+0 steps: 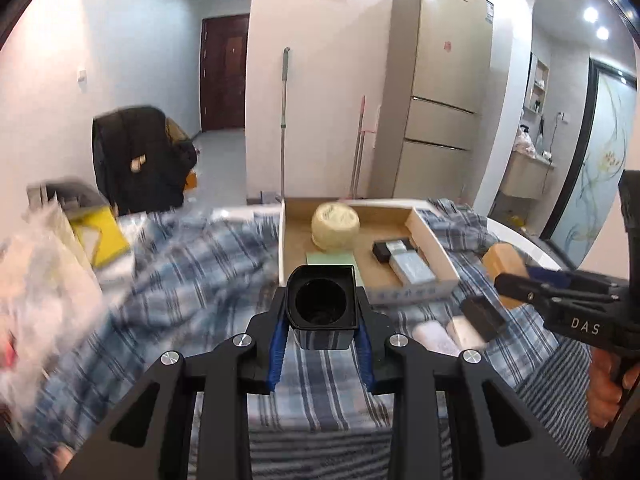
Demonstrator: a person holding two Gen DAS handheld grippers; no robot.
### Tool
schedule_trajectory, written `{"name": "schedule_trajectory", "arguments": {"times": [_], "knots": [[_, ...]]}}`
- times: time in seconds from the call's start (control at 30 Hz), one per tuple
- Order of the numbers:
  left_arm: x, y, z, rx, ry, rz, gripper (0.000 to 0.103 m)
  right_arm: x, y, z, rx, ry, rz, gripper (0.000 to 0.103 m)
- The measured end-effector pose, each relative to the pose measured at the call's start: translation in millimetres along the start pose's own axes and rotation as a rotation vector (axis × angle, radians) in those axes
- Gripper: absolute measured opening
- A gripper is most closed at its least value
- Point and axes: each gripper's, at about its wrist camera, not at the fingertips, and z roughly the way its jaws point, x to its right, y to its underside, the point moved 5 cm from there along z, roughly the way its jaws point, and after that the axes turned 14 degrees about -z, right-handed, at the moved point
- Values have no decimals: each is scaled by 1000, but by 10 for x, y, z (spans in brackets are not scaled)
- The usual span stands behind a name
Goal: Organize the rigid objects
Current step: 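Carry the cup and soap box into the tray and lower both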
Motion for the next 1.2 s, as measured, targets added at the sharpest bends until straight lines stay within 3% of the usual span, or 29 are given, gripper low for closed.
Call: {"name": "schedule_trajectory", "arguments": {"times": [0.13, 0.33, 0.47, 0.67, 0.8, 0.97, 1.03, 1.13, 1.2], "knots": [[162, -423, -75, 69, -37, 42, 32, 99, -389, -128, 69, 20, 5, 43], [331, -1101, -94, 149, 24, -2, 32, 169, -995, -168, 149, 12, 66, 43], [362, -1265, 159, 105, 44, 15, 32, 212, -1236, -31, 161, 3, 121, 43], [213, -1162, 753, -2, 68, -14, 32, 166, -1159, 389, 112, -14, 132, 43], [131, -934, 1205, -109, 25, 12, 32, 204, -993, 775, 27, -37, 142, 43], [71, -652, 1592, -249, 23, 26, 32, 276, -735, 1147, -88, -51, 154, 43], [57, -526, 1732, -298, 6, 38, 32, 295, -655, 1271, -127, -82, 180, 43], [-20, -432, 1906, -358, 28, -36, 32, 302, -570, 1406, -169, -158, 219, 43], [-31, -375, 1961, -376, 12, -27, 32, 294, -529, 1461, -190, -157, 222, 43]]}}
